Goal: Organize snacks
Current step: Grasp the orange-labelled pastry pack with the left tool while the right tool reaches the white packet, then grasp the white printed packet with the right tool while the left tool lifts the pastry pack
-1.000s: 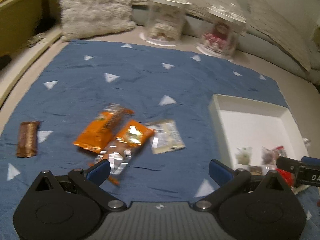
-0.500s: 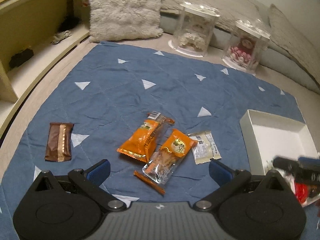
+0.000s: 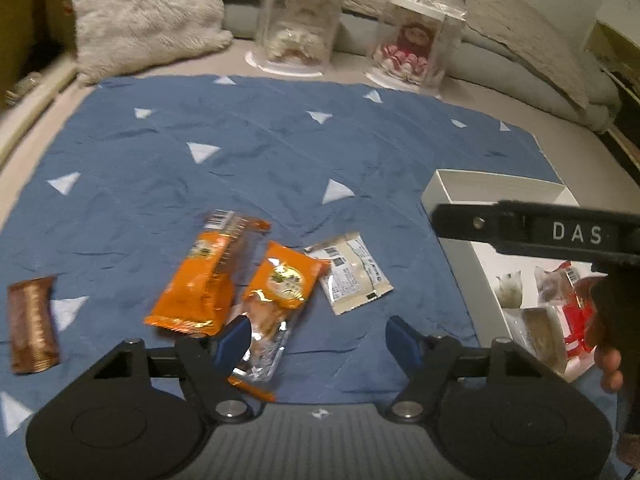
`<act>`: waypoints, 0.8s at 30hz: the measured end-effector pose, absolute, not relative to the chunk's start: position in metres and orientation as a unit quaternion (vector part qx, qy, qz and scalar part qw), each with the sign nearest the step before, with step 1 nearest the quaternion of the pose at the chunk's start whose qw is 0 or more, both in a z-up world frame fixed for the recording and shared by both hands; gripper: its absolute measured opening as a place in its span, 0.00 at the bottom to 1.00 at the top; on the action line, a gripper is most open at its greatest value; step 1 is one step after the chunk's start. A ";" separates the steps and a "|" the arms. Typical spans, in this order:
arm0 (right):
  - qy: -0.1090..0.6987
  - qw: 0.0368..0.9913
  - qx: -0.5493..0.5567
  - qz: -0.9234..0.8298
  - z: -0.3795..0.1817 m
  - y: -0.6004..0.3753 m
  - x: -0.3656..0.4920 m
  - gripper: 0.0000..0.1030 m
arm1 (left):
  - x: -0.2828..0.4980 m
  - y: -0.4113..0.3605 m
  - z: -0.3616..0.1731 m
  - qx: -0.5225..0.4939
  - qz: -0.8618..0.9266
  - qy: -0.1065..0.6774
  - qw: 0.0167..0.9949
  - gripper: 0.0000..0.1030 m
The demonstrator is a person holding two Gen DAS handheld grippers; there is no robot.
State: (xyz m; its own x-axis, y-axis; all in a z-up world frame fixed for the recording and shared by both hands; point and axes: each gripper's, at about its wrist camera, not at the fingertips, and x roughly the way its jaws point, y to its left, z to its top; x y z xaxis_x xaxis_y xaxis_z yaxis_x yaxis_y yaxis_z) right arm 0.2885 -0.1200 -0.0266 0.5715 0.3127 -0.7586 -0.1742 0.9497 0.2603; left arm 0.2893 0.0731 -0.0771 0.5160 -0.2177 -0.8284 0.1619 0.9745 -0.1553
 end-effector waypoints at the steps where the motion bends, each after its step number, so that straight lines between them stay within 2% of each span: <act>1: 0.443 0.881 0.082 0.145 -0.028 -0.119 0.290 0.95 | 0.294 0.072 -0.082 -0.027 -0.111 0.482 0.868 0.72; 9: 0.473 0.856 0.056 0.201 -0.048 -0.095 0.310 0.73 | 0.319 0.072 -0.114 0.043 -0.094 0.504 0.858 0.72; 11: 0.480 0.850 0.043 0.212 -0.054 -0.089 0.314 0.70 | 0.322 0.073 -0.120 0.061 -0.091 0.508 0.854 0.72; 17: 0.504 0.839 0.012 0.205 -0.080 -0.074 0.331 0.70 | 0.325 0.076 -0.132 0.090 -0.089 0.516 0.847 0.72; 20: 0.517 0.831 0.010 0.204 -0.093 -0.071 0.337 0.70 | 0.327 0.077 -0.135 0.096 -0.088 0.534 0.835 0.50; 24: 0.520 0.827 0.007 0.213 -0.103 -0.063 0.341 0.70 | 0.326 0.082 -0.134 0.085 -0.078 0.542 0.833 0.49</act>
State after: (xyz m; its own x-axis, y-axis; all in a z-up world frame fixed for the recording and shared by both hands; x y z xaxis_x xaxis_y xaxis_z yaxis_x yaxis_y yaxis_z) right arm 0.3408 -0.0626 -0.1034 0.3692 0.3591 -0.8572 -0.3450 0.9094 0.2323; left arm 0.3255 0.0817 -0.1338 0.4011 -0.0375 -0.9153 0.2213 0.9735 0.0571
